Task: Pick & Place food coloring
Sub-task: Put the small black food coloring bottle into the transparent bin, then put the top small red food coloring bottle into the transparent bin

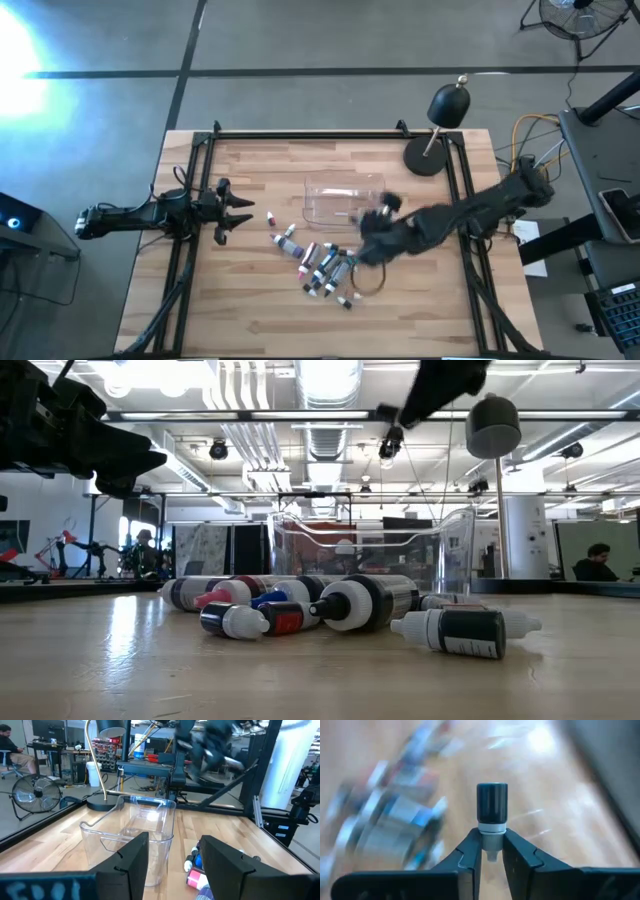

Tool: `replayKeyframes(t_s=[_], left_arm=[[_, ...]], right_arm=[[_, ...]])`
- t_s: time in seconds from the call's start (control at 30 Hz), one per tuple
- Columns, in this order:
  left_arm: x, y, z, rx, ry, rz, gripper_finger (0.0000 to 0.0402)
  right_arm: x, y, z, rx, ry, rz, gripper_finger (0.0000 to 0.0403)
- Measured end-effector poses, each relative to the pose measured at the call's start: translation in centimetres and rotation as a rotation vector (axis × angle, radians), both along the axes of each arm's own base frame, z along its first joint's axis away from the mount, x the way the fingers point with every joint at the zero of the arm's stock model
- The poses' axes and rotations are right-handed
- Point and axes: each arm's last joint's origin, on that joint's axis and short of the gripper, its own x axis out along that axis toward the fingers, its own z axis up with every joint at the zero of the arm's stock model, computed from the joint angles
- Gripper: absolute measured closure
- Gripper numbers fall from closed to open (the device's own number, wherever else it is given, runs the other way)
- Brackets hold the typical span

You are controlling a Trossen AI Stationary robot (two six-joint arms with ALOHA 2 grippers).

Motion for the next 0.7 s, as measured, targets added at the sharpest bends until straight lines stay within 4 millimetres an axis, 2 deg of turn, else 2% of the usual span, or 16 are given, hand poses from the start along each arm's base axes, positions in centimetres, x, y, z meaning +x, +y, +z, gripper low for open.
replayKeyframes(t_s=[0.07, 0.13, 0.2, 0.3, 0.47, 0.7], left_arm=[[0.0, 0.0, 0.0, 0.000, 0.000, 0.000, 0.0250], [0.0, 0.0, 0.0, 0.000, 0.000, 0.000, 0.0250], [0.0, 0.0, 0.0, 0.000, 0.000, 0.000, 0.0250], [0.0, 0.0, 0.0, 0.000, 0.000, 0.000, 0.0250], [0.0, 0.0, 0.0, 0.000, 0.000, 0.000, 0.0250], [0.0, 0.0, 0.0, 0.000, 0.000, 0.000, 0.0250]], right_arm=[[-0.3, -2.4, 0.7, 0.086, -0.059, -0.153, 0.0338], [-0.3, -4.6, 0.6, 0.179, -0.068, -0.241, 0.0321], [-0.2, -6.2, 0.1, 0.231, -0.038, -0.263, 0.0299], [0.0, -7.4, 0.0, 0.268, -0.021, -0.268, 0.0264], [0.1, -7.6, 0.0, 0.261, -0.019, -0.261, 0.0209], [0.1, -4.0, -0.5, 0.203, 0.098, 0.022, 0.0170]])
